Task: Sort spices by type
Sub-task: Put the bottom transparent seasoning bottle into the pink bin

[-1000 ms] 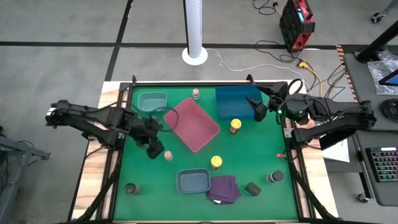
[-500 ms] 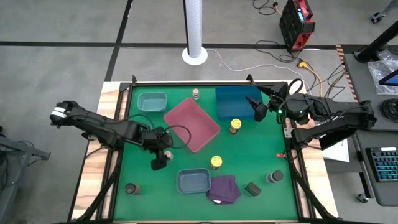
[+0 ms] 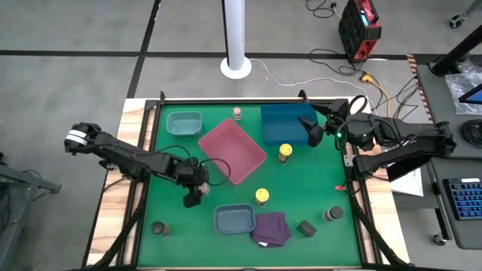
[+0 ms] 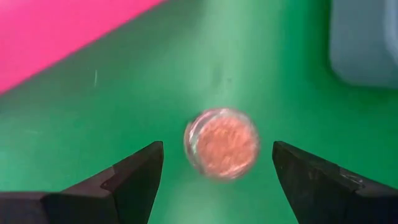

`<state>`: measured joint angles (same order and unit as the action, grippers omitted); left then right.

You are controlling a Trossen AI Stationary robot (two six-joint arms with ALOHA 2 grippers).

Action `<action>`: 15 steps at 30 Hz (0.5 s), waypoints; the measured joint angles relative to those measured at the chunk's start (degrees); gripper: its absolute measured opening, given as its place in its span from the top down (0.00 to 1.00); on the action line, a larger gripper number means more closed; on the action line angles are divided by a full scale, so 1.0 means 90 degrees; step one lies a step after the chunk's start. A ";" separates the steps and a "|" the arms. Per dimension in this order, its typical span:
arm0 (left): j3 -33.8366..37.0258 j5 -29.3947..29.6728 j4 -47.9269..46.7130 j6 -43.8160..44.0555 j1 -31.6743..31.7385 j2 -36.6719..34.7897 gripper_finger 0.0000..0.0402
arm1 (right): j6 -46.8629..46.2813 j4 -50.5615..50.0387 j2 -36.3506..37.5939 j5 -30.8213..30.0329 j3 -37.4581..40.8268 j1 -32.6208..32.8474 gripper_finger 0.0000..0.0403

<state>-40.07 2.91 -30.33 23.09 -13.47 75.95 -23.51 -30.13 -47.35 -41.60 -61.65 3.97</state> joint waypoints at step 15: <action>0.0100 -0.0086 0.0585 0.0037 0.0000 0.0718 0.51 | -0.0012 0.0058 -0.0010 0.0000 0.0000 0.0000 0.13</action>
<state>-39.17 2.14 -25.07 23.42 -13.47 82.42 -23.62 -29.61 -47.44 -41.60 -61.65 3.97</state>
